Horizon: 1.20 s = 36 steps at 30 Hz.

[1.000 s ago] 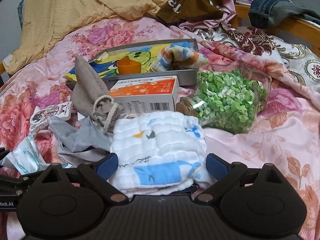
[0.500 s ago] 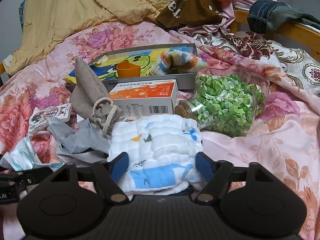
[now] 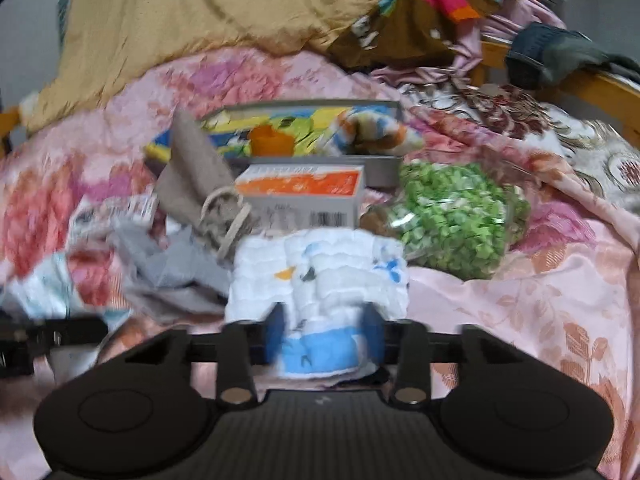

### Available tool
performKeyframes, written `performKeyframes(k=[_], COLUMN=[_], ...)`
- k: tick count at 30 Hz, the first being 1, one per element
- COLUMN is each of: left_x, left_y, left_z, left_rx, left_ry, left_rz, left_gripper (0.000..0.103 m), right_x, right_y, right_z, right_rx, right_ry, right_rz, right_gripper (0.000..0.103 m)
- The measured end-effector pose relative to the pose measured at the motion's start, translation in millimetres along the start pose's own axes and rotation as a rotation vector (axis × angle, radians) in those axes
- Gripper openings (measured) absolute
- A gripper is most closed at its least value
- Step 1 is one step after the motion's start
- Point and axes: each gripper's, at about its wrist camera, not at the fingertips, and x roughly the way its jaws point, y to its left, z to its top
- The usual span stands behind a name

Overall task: Organize soft objects
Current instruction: 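Close the left tool on the wipes packet while the right tool grips the white cloth, then carry the wipes packet with the left tool while the right tool carries the white cloth to the tray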

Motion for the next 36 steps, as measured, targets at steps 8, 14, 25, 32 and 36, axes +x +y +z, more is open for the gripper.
performKeyframes(k=[8,14,25,32,36], left_x=[-1,0,-2,-12,-18], left_y=[1,-3,-9,-14,-18], left_z=[0,4,5,10,15], left_rx=[0.004,0.013,0.031,0.046,0.051], left_ry=[0.005,0.019,0.025,0.000,-0.020], left_rz=[-0.001,0.021,0.021,0.013,0.010], left_gripper=[0.056,0.056,0.056,0.056,0.055], right_x=[9,17,9,-17,-32], right_y=[5,22,7,2,3], right_z=[-2,-10,-9,0,5], right_rx=[-0.046,-0.165,-0.065,0.004,0.019], right_ry=[0.006,0.042,0.026,-0.059,-0.102], right_rz=[0.051,-0.005,-0.008,0.043,0.059], right_gripper=[0.083,0.072,0.015,0.010,0.010])
